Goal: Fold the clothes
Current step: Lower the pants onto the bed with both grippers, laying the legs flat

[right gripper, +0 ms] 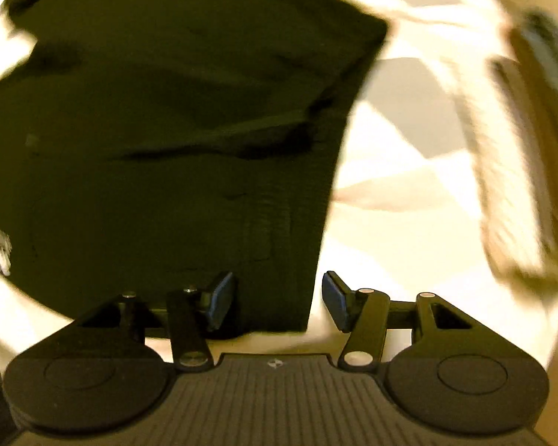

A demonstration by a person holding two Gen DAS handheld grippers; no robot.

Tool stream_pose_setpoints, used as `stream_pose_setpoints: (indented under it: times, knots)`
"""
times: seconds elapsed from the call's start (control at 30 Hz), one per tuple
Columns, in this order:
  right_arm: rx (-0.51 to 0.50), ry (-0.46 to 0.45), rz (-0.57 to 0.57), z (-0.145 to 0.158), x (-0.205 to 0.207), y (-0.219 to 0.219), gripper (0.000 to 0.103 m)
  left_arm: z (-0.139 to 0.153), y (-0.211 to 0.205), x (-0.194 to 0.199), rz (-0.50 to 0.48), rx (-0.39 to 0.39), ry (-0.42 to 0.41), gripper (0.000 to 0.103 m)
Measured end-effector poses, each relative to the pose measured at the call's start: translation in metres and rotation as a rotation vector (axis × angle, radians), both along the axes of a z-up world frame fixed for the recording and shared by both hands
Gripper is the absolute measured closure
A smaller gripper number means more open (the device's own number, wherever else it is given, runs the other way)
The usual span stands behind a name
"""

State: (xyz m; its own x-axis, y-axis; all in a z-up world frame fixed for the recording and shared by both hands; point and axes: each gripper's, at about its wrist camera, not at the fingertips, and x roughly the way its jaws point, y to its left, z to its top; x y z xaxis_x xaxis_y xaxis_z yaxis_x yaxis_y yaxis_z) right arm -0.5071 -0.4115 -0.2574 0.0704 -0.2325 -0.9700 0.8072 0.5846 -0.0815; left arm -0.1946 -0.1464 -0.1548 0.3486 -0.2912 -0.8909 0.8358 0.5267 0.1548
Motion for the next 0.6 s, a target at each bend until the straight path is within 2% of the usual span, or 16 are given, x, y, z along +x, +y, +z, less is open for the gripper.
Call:
stream_pose_setpoints:
  times: [0.07,0.13,0.23,0.3,0.4,0.5,0.6]
  knots:
    - [-0.023,-0.018,-0.066,0.013,0.007,0.015,0.046,0.004,0.006,0.023,-0.023,-0.012,-0.013,0.073]
    - [-0.024,-0.032,-0.074,0.024,0.020,0.022,0.046,0.004,0.007,0.047,-0.004,-0.018,-0.009,0.073]
    - [-0.062,-0.063,-0.023,0.038,0.053,0.036,0.040,0.005,0.007,0.078,0.042,-0.038,0.011,0.073]
    - [-0.091,-0.093,0.039,0.046,0.079,0.039,0.040,0.006,0.004,0.096,0.081,-0.059,0.029,0.073]
    - [-0.105,-0.144,0.133,0.045,0.122,0.036,0.040,0.011,-0.002,0.114,0.118,-0.059,0.015,0.073]
    - [-0.087,-0.192,0.200,0.038,0.168,0.033,0.040,0.021,-0.002,0.125,0.118,-0.089,-0.023,0.073]
    - [-0.077,-0.247,0.265,0.044,0.211,0.037,0.040,0.020,-0.006,0.141,0.111,-0.093,-0.024,0.073]
